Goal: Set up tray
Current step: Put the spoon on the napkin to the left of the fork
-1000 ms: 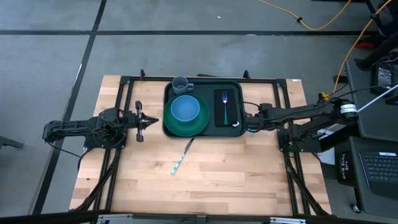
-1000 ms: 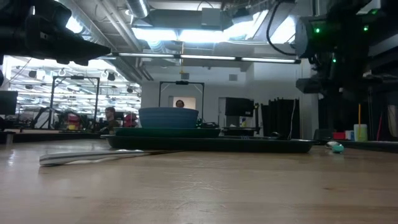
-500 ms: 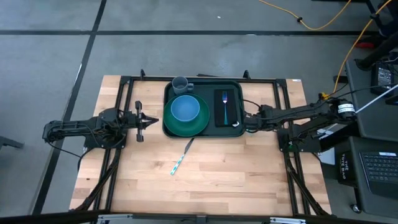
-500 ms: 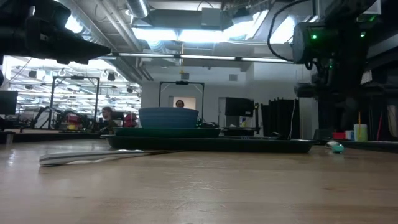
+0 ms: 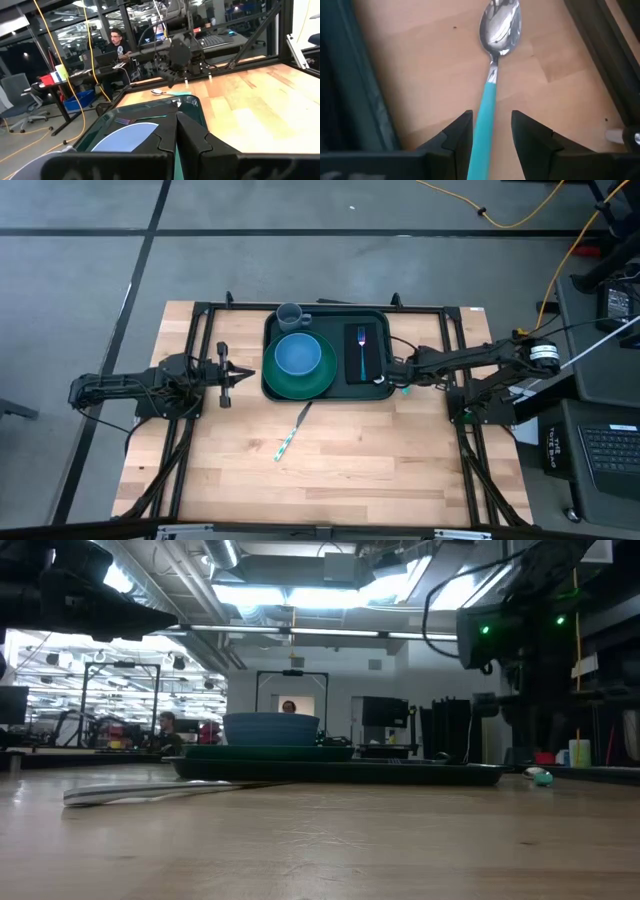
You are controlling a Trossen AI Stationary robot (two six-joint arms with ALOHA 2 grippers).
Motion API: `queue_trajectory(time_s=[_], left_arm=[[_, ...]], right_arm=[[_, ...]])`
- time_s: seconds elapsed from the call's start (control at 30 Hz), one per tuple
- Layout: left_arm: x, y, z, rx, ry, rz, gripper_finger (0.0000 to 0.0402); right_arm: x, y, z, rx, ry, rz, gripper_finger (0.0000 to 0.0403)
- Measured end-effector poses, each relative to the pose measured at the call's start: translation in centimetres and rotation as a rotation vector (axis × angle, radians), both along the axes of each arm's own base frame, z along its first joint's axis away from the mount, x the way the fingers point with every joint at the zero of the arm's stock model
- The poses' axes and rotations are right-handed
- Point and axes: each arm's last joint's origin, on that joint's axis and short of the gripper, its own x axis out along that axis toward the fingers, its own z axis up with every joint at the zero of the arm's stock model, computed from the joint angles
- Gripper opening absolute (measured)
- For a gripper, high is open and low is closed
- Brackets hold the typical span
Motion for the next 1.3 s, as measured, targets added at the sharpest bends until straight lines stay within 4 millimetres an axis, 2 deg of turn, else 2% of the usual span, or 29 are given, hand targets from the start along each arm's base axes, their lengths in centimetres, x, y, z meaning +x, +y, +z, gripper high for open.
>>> queue_trajectory(time_s=[0.23,0.5,0.63,0.9,1.3], left_arm=[[0.0,0.0,0.0,0.001,0.000,0.000,0.0004],[0.0,0.0,0.0,0.000,0.001,0.000,0.0006],[0.0,0.0,-0.1,-0.001,0.007,0.000,0.0005],[0.0,0.0,-0.1,-0.003,0.007,-0.001,0.0004],[0.0,0.0,-0.1,-0.003,0.007,-0.001,0.0008]], right_arm=[[0.6,-1.5,-1.3,0.027,0.003,-0.043,0.0139],[0.0,-3.0,-1.3,0.076,0.011,-0.091,0.0139],[-0.2,-3.2,-1.6,0.101,0.001,-0.107,0.0139],[-1.6,-3.1,-3.5,0.080,-0.054,-0.086,0.0139],[-2.3,-3.7,-3.0,0.043,-0.057,-0.058,0.0139]])
